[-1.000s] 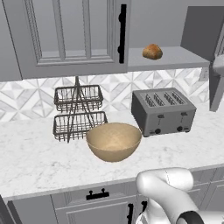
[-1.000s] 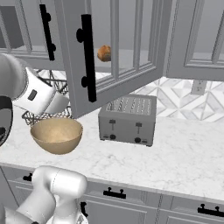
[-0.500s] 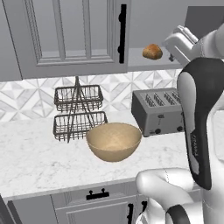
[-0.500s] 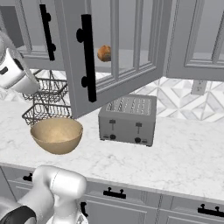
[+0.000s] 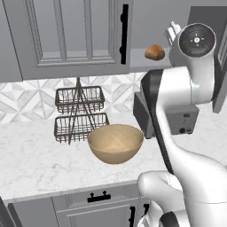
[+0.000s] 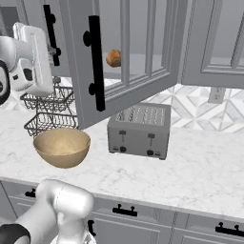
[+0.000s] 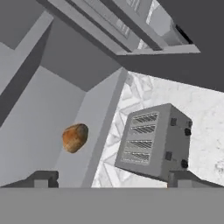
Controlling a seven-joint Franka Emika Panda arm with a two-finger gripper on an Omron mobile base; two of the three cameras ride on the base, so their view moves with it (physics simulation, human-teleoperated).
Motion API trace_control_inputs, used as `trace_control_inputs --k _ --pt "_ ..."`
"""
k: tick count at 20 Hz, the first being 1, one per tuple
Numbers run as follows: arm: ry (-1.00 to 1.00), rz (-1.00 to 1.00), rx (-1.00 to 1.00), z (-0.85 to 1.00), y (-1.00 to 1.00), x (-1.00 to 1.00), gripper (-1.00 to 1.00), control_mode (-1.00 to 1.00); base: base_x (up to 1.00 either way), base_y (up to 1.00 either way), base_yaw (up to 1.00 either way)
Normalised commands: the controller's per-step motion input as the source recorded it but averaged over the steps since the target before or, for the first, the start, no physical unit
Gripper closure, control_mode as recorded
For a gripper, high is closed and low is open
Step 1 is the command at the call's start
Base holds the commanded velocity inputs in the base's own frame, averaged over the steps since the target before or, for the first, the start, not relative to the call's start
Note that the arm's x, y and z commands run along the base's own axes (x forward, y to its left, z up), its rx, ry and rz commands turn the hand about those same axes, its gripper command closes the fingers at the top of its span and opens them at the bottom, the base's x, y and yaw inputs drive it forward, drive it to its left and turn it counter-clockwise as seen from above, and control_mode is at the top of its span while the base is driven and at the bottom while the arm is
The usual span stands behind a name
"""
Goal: Open the cabinet, pick up the bread from the cabinet and place it in the basket. Then move the basket to the dining counter.
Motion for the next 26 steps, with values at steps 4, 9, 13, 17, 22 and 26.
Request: trace_control_inputs --k 4,9,13,17,22,26 --pt "-0.38 -0.56 0.02 -0.05 -0.12 0.16 -1.0 -1.0 0.0 0.0 0.0" --pt "-0.2 -0.41 0.1 0.03 -0.6 0.09 -1.0 -1.0 0.0 0.0 0.0" --pt "-0.11 -0.33 0.09 0.0 -0.84 0.16 -1.0 -1.0 0.0 0.0 0.0" --pt "-0.18 -0.32 0.08 0.0 -0.56 0.03 -1.0 -1.0 0.0 0.0 0.0" --pt "-0.18 -0.33 0.1 0.0 -0.91 -0.15 -1.0 -1.0 0.0 0.0 0.0" --pt "-0.15 -0.3 0.08 0.0 -1.0 -0.23 -1.0 -1.0 0.0 0.0 0.0"
